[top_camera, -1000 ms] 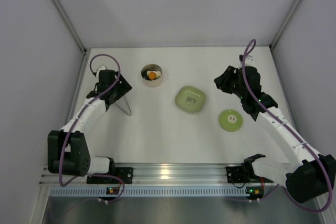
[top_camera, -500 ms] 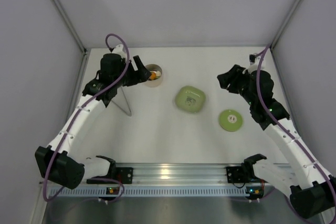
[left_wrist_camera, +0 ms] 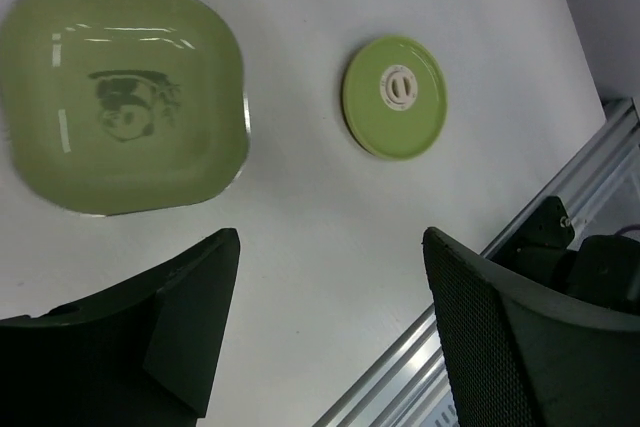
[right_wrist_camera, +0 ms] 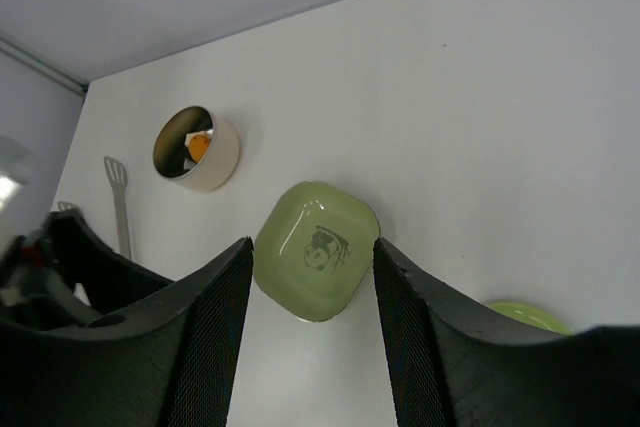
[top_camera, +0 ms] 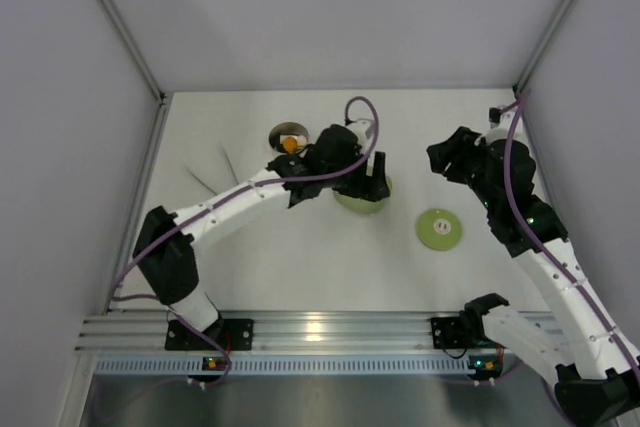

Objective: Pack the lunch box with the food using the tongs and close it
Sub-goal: Pick up the packing box from the center of the board.

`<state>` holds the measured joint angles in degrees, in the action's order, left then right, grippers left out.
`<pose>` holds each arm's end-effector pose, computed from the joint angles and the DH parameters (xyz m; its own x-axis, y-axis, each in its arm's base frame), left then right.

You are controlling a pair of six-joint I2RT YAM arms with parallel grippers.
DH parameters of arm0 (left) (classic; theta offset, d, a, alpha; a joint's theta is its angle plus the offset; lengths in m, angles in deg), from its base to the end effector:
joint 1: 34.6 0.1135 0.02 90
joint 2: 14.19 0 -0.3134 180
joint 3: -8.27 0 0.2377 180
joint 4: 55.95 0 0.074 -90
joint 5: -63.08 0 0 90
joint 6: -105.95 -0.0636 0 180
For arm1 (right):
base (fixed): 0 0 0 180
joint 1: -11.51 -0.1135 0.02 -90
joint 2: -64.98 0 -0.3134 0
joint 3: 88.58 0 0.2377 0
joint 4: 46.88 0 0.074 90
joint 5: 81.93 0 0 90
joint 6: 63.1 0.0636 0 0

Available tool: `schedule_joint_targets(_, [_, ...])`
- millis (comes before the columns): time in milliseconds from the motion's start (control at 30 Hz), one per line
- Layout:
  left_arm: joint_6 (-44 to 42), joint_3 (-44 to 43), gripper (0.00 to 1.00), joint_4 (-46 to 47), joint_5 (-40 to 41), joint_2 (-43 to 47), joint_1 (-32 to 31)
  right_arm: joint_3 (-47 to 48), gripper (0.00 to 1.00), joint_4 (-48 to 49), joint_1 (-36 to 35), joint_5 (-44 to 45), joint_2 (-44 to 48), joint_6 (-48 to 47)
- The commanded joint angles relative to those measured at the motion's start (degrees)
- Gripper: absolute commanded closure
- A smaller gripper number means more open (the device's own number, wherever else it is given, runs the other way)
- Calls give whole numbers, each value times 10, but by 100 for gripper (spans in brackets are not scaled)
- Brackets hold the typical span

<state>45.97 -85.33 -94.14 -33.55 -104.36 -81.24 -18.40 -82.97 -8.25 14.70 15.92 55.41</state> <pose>0.2493 -0.2747 0.3629 -0.7328 0.0522 -0.6784 0.4859 0.7382 -0.4680 0.1614 0.0502 0.4005 -0.3238 0.3875 -0.8631 -0.0868 0.8963 0.4349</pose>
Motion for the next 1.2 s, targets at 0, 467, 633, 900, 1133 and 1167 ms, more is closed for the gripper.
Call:
schedule_joint_targets(0, [-4, -60, 21, 41, 7, -67, -47, 40, 49, -37, -10, 25, 25, -8])
schedule_joint_targets(467, [4, -236, 27, 21, 24, -329, -105, 58, 48, -84, -9, 47, 63, -20])
schedule_joint_targets(633, [20, -242, 29, 41, 22, -372, -106, 55, 47, -89, -10, 48, 64, -21])
schedule_joint_targets(900, [35, -265, 32, 59, 1, -417, -108, 48, 47, -101, -10, 55, 77, -28])
schedule_joint_targets(1133, [44, -276, 35, 60, -3, -432, -115, 45, 47, -109, -10, 59, 87, -30])
schedule_joint_targets(1167, [44, -276, 36, 58, -3, -434, -116, 45, 47, -109, -10, 59, 90, -30])
